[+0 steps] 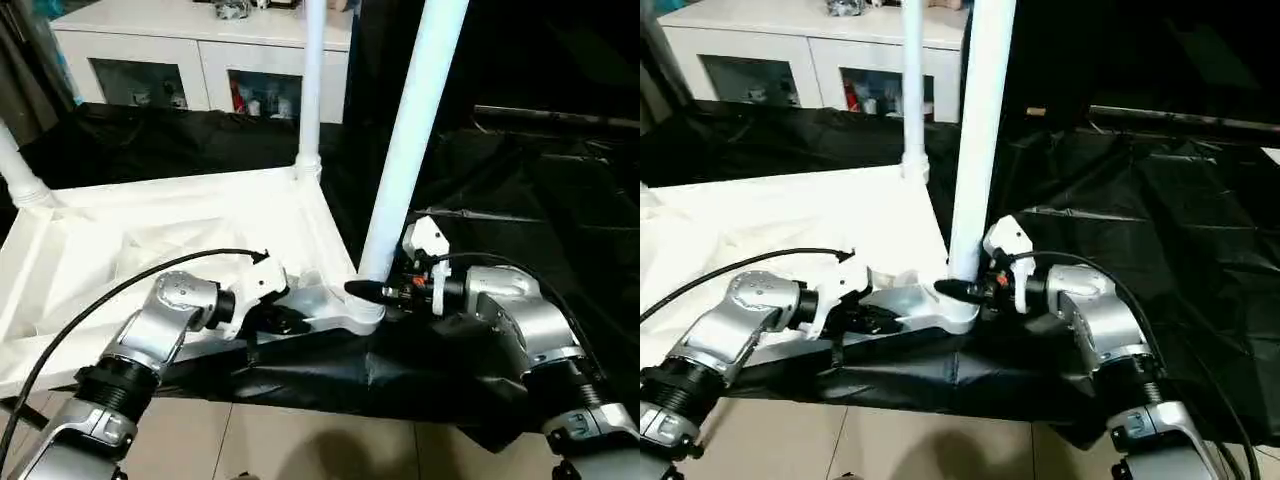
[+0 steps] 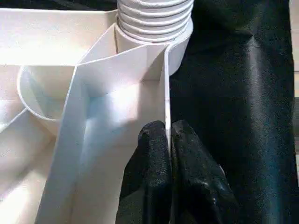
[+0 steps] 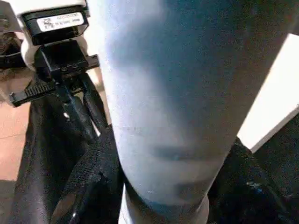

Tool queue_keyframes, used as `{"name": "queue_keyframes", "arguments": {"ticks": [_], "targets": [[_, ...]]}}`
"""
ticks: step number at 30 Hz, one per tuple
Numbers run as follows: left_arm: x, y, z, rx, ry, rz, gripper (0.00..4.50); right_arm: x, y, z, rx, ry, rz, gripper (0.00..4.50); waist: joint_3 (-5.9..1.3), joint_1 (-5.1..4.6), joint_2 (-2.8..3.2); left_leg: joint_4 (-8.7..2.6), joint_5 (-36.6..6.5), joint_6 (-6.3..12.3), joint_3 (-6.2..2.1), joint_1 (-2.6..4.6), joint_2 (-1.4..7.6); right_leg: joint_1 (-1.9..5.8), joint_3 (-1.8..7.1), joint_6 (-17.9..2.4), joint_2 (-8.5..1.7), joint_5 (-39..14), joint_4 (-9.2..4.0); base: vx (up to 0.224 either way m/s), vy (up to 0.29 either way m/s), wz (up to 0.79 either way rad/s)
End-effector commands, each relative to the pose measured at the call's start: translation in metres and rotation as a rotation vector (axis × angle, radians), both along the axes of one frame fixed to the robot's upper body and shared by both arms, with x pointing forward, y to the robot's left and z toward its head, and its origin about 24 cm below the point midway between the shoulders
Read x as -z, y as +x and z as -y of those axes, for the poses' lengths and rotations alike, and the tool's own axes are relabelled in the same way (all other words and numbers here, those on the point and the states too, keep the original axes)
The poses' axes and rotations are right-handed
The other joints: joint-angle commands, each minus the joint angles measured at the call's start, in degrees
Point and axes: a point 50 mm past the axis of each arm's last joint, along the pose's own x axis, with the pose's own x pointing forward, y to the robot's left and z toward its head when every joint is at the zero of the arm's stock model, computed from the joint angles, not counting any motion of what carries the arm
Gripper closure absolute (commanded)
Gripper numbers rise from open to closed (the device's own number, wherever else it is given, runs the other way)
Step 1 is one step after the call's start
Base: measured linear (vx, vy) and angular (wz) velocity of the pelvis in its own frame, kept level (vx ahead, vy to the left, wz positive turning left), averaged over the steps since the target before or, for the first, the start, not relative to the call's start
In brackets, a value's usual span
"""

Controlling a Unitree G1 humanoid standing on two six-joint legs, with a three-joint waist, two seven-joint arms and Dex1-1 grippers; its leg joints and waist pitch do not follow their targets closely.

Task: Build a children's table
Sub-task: Insert table leg to table base

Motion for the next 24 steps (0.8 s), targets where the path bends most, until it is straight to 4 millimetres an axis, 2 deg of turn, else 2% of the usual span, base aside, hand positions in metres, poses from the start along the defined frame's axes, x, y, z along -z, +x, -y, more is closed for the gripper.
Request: {"name": "queue_keyframes", "arguments": {"ticks": [1, 4, 5, 7, 8, 9, 11, 12, 13, 14, 16, 17, 18, 19, 20, 21, 24], "targets": [[-0.02, 0.007, 0.004, 0.004, -0.1, 0.086, 4.5, 0.052, -0.026, -0.001, -0.08, -0.109, -0.233, 2.61, -3.03, 0.04, -0.4, -4.59, -15.7, 0.11, -2.38, 0.78, 4.28, 1.79, 3.93, -10.31, -5.33, -20.47, -5.12, 0.0, 0.0, 0.0], [-0.021, 0.011, 0.004, -0.022, -0.094, 0.098, 4.5, 0.053, -0.023, 0.001, -0.066, -0.11, -0.222, 2.61, -2.99, -0.12, -0.38, -4.7, -16.47, -0.22, -2.47, 0.8, 4.29, 1.76, 3.94, -10.5, -5.32, -20.92, -5.18, 0.0, 0.0, 0.0], [-0.021, 0.013, 0.004, -0.04, -0.094, 0.104, 4.5, 0.053, -0.021, 0.002, -0.045, -0.107, -0.212, 2.61, -2.96, -0.2, -0.56, -4.71, -17.0, -0.28, -2.46, 0.83, 4.26, 1.75, 3.93, -10.36, -5.36, -21.65, -5.27, 0.0, 0.0, 0.0], [-0.022, 0.018, 0.003, -0.08, -0.084, 0.122, 4.5, 0.053, -0.013, 0.002, 0.034, -0.108, -0.188, 2.61, -2.79, -0.34, -0.54, -4.73, -18.32, -0.66, -2.6, 0.97, 4.17, 1.67, 3.88, -9.79, -5.52, -24.71, -5.65, 0.0, 0.0, 0.0], [-0.025, 0.026, 0.003, -0.161, -0.072, 0.143, 4.5, 0.053, -0.001, 0.004, 0.179, -0.137, -0.141, 2.61, -2.68, -0.53, -0.53, -4.75, -19.48, -1.16, -2.66, 1.28, 4.19, 1.28, 3.88, -9.27, -5.59, -27.08, -5.9, 0.0, 0.0, 0.0], [-0.025, 0.026, 0.003, -0.161, -0.072, 0.143, 4.5, 0.053, -0.001, 0.004, 0.179, -0.137, -0.141, 2.61, -2.47, -0.72, -0.48, -4.77, -21.61, -1.91, -2.88, 1.59, 3.98, 1.05, 3.63, -8.17, -5.56, -30.8, -6.43, 0.0, 0.0, 0.0], [-0.027, 0.031, 0.003, -0.206, -0.084, 0.143, 4.5, 0.053, 0.004, 0.004, 0.249, -0.14, -0.133, 2.61, -2.55, -0.96, -0.49, -4.89, -22.54, -2.56, -3.15, 1.56, 4.06, 1.24, 3.44, -7.24, -5.65, -32.74, -6.5, 0.0, 0.0, 0.0], [-0.033, 0.039, 0.007, -0.267, -0.11, 0.141, 4.5, 0.053, 0.013, 0.003, 0.356, -0.145, -0.13, 2.62, -2.57, -1.23, -0.53, -5.14, -23.13, -3.02, -3.44, 1.3, 4.23, 1.51, 3.25, -6.45, -5.69, -33.08, -6.49, 0.0, 0.0, 0.0], [-0.033, 0.039, 0.007, -0.267, -0.11, 0.141, 4.5, 0.053, 0.013, 0.003, 0.356, -0.145, -0.13, 2.62, -2.54, -1.49, -0.57, -5.12, -24.28, -3.16, -3.41, 1.48, 4.09, 1.15, 3.22, -6.12, -5.6, -33.69, -6.72, 0.0, 0.0, 0.0], [-0.038, 0.045, 0.011, -0.317, -0.119, 0.136, 4.5, 0.054, 0.02, 0.0, 0.458, -0.162, -0.14, 2.62, -2.61, -1.72, -0.56, -4.92, -24.98, -3.28, -3.38, 1.72, 3.99, 0.93, 3.23, -6.09, -5.68, -34.1, -6.87, 0.0, 0.0, 0.0], [-0.041, 0.051, 0.016, -0.366, -0.126, 0.127, 4.5, 0.057, 0.026, -0.003, 0.54, -0.181, -0.156, 2.62, -2.53, -2.13, -0.58, -4.93, -25.33, -3.37, -3.57, 1.51, 3.87, 1.02, 3.02, -6.15, -5.7, -34.61, -7.03, 0.0, 0.0, 0.0], [-0.041, 0.056, 0.02, -0.424, -0.115, 0.117, 4.5, 0.058, 0.03, -0.007, 0.6, -0.193, -0.162, 2.62, -2.67, -2.23, -0.11, -4.97, -25.45, -3.7, -3.63, 1.53, 4.01, 1.07, 3.02, -6.48, -5.76, -33.42, -6.84, 0.0, 0.0, 0.0], [-0.041, 0.057, 0.02, -0.431, -0.114, 0.116, 4.5, 0.058, 0.03, -0.007, 0.606, -0.194, -0.163, 2.62, -2.57, -2.39, -0.23, -5.08, -25.8, -3.77, -3.64, 1.49, 4.01, 0.99, 2.99, -6.53, -5.59, -32.97, -6.95, 0.0, 0.0, 0.0], [-0.037, 0.063, 0.026, -0.522, -0.072, 0.104, 4.5, 0.061, 0.034, -0.015, 0.693, -0.194, -0.19, 2.62, -2.84, -2.29, -0.36, -5.06, -25.59, -3.87, -3.55, 1.67, 4.01, 1.09, 3.01, -7.01, -5.57, -30.92, -6.74, 0.0, 0.0, 0.0], [-0.034, 0.065, 0.027, -0.551, -0.052, 0.102, 4.5, 0.062, 0.035, -0.018, 0.723, -0.192, -0.205, 2.62, -2.75, -2.29, -0.24, -5.11, -25.35, -3.91, -3.54, 1.63, 4.03, 0.93, 3.15, -7.49, -5.62, -29.87, -6.74, 0.0, 0.0, 0.0], [-0.029, 0.067, 0.031, -0.587, -0.012, 0.1, 4.5, 0.064, 0.036, -0.024, 0.768, -0.192, -0.224, 2.62, -2.81, -2.09, -0.42, -5.06, -24.49, -3.69, -3.27, 1.65, 3.88, 0.9, 3.29, -8.47, -5.51, -27.13, -6.64, 0.0, 0.0, 0.0], [-0.019, 0.067, 0.04, -0.625, 0.019, 0.079, 4.5, 0.068, 0.035, -0.037, 0.818, -0.185, -0.276, 2.62, -2.81, -1.75, -0.27, -4.99, -24.54, -3.41, -3.03, 2.01, 3.87, 0.62, 3.48, -8.97, -5.44, -25.62, -6.69, 0.0, 0.0, 0.0]]}}
